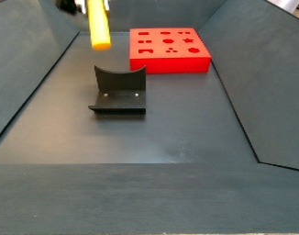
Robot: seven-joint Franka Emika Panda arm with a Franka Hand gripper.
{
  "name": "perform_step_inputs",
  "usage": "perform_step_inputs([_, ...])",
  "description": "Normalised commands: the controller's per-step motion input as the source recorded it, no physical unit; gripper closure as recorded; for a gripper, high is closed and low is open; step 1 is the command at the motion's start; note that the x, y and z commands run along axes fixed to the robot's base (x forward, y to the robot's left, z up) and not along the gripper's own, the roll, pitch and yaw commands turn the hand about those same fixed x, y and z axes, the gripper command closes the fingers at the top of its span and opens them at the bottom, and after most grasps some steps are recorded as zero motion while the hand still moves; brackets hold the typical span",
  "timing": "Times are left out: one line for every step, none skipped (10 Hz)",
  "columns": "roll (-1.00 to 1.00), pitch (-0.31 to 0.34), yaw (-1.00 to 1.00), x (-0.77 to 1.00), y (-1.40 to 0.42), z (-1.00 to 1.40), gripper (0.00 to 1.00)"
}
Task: Pick up the oval object. Move up. Place the oval object on the fixture. Regrasp the oval object. Move to above the board. Insert the oval object.
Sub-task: Move to above the board.
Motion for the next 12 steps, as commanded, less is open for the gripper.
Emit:
perform_step_inputs([-0.02,0.047,0.2,0.21,-0.12,1.0,1.0])
perform_step_inputs([-0.02,0.021,0.16,0.2,-0.11,1.0,1.0])
perform_step_inputs([-0.02,0.007,0.14,0.19,-0.1,1.0,1.0])
perform_step_inputs([0.0,-0.003,0.1,0.17,-0.09,1.0,1.0])
perform_step_inputs([0.01,-0.01,0.08,0.16,-0.09,0.99,1.0])
perform_step_inputs([0.03,-0.002,0.04,0.1,-0.05,0.72,1.0])
perform_step_inputs([0.03,0.003,0.02,0.08,-0.04,0.61,1.0])
perform_step_inputs([0.04,0.027,0.0,0.06,-0.03,0.4,1.0])
perform_step_inputs([0.05,0.065,-0.02,0.05,-0.03,0.18,1.0])
perform_step_inputs([-1.0,-0.12,-0.09,-0.89,-1.0,0.14,1.0])
perform_step_inputs([-1.0,-0.13,-0.08,-0.91,-1.0,0.16,1.0])
perform_step_inputs([-1.0,-0.156,-0.08,-0.99,-1.0,0.16,1.0])
